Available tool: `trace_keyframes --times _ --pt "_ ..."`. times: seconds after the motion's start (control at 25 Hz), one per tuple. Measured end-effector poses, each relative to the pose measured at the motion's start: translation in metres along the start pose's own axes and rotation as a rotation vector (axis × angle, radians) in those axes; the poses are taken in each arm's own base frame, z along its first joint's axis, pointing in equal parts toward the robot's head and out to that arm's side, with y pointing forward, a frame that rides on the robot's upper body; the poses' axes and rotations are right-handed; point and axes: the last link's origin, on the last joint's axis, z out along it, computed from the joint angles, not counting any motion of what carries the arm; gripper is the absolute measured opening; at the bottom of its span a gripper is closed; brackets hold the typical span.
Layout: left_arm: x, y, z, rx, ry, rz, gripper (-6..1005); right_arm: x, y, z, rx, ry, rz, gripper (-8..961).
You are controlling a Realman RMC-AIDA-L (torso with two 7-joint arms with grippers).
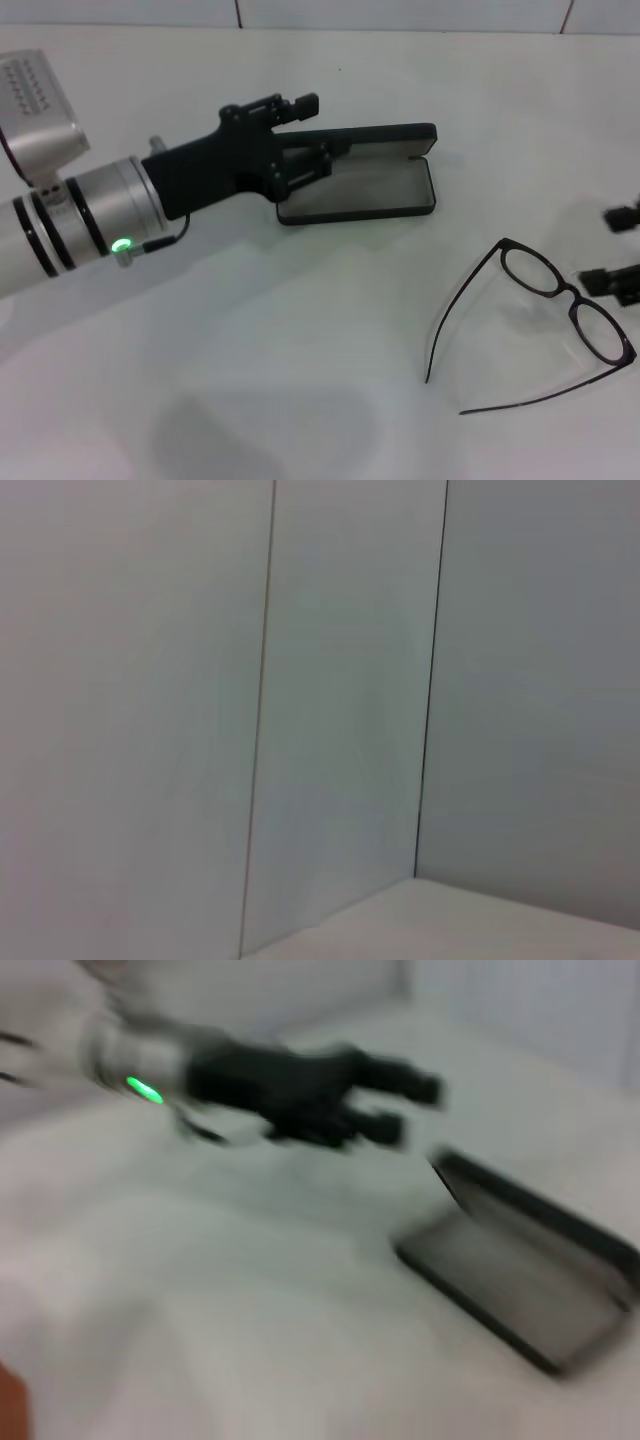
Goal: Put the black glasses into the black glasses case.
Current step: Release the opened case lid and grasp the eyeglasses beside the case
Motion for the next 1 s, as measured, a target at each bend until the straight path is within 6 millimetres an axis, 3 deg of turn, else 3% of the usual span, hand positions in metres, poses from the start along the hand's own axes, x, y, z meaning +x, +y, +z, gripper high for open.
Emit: trace_keyframes --times 0.2,0.4,0.52,0.84,1.0 --pt "-0.004 0.002 0.000 -0.007 -0.018 0.002 590 -0.012 -0.003 -0.002 0.147 0.236 0.114 852" --pt "-0.006 0.003 0.001 -0.020 -0.039 0.011 589 -0.008 -0.004 0.019 0.218 0.376 0.125 843" --pt "-0.007 0.003 0.000 -0.022 -0.045 0.016 589 -0.010 -0.001 0.039 0.218 0.408 0.092 838" --pt "-0.009 0.004 0.000 -0.032 -0.058 0.040 590 -0.026 0.005 0.064 0.211 0.402 0.033 824" --pt "-0.009 0.004 0.000 -0.025 -0.063 0.045 589 -0.023 0.002 0.082 0.186 0.436 0.041 817"
